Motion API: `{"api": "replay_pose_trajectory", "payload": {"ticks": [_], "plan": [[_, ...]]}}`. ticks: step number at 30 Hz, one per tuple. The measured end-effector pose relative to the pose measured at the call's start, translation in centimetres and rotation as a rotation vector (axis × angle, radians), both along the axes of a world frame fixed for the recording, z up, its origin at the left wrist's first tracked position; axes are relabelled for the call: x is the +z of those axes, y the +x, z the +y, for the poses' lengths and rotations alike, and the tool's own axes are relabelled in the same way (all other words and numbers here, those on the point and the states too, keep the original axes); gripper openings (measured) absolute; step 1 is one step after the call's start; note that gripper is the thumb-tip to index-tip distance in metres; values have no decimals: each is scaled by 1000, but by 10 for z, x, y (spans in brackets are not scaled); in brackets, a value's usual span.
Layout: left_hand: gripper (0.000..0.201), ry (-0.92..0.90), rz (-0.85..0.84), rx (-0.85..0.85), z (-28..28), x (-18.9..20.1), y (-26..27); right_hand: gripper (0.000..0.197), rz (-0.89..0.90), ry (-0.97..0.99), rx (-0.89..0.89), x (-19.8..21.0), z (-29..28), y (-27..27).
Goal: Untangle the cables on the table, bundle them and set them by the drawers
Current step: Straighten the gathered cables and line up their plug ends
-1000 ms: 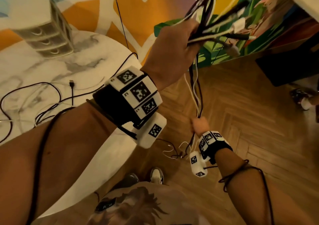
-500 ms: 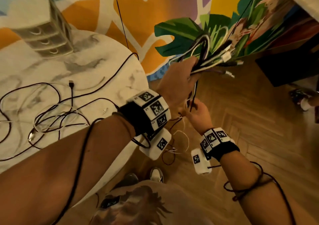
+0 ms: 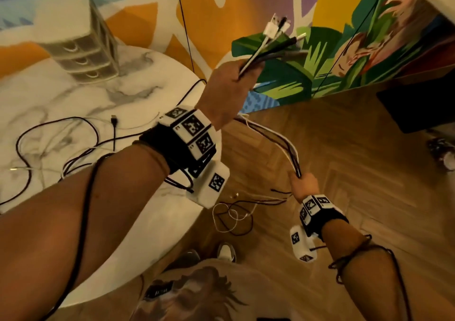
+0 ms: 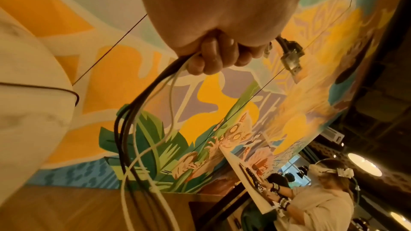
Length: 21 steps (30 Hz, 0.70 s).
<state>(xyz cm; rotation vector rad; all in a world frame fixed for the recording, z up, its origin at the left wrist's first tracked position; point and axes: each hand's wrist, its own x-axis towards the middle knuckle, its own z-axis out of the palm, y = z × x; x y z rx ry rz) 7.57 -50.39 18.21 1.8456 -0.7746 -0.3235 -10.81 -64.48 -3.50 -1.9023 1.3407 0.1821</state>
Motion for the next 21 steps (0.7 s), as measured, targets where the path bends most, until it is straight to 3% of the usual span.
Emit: {"api": "replay_pose_trajectory", "payload": {"ticks": [4,6,9,11,13,16,21], "plan": [[44,-140,308,-125,-8,-8,-17,28,249,101,174,-27,-8,-10],[45,-137,409,-214,-13,-16,-33,25,167,60,284,-13,-6,2],[40,-92,516,-284,-19,-32,-52,22,-382,105,226,45,5,21],[32,-54,539,-309,-21,-44,-60,22,-802,344,198,98,17,28],[25,-51,570,-286,-20,-50,-67,45,-1020,642,240,134,24,32],[31,-74,650,-224,-18,-51,-71,73,-986,792,312,155,27,35],[20,-27,641,-260,-2,-51,-70,71,-903,845,361,160,35,36]]}}
